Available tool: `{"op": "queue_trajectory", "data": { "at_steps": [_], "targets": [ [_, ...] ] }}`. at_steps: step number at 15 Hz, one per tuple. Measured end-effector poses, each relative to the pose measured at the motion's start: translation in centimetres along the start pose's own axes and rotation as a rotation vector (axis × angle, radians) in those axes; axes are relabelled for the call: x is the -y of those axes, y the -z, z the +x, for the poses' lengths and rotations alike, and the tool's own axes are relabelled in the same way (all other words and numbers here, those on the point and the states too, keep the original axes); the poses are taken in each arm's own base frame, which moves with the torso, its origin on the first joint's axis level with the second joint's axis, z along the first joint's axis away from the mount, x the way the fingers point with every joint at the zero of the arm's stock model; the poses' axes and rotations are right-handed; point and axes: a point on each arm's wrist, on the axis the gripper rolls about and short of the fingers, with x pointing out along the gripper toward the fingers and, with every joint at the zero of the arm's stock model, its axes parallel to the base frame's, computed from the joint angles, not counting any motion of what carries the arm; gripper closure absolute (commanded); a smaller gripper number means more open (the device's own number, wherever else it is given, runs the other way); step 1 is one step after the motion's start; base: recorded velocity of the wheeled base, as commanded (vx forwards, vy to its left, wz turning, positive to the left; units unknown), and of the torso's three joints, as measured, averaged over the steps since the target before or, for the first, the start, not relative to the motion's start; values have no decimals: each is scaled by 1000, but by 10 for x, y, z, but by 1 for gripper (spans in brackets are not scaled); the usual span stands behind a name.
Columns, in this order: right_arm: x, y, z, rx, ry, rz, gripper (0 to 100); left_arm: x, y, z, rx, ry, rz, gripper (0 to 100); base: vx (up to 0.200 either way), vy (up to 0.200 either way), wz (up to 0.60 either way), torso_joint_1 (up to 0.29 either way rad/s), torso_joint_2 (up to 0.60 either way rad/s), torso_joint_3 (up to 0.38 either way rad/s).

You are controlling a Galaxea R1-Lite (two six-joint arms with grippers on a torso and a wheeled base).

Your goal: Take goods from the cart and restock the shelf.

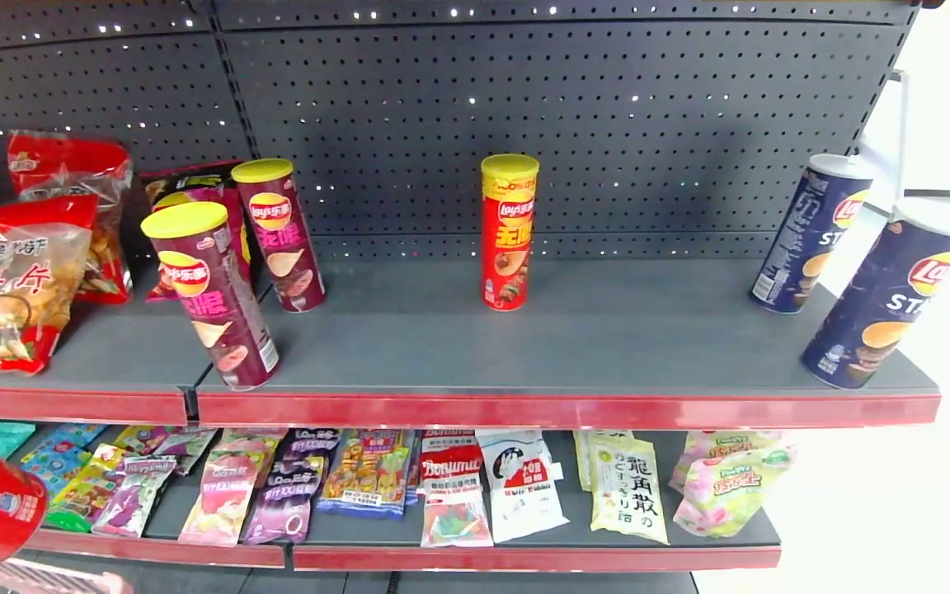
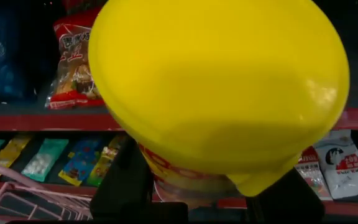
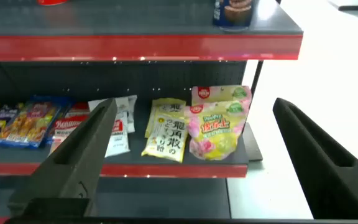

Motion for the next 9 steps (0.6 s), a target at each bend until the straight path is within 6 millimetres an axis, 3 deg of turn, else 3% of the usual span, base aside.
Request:
{"op": "queue_trajectory", "data": {
  "at_steps": [2, 7, 9],
  "targets": [
    [0, 0, 0, 1, 2, 0, 0, 0, 0, -2, 6, -1, 0, 100, 200, 0, 0, 5, 7, -2],
    [0, 0, 0, -1, -1, -6, 0, 1, 1, -16, 70, 67, 2, 100, 0, 0, 0, 0, 0, 0],
    [0, 0, 0, -1, -6, -7, 0, 2, 12, -31, 33, 88, 5, 100, 0, 0, 0, 0, 0, 0]
  ]
}}
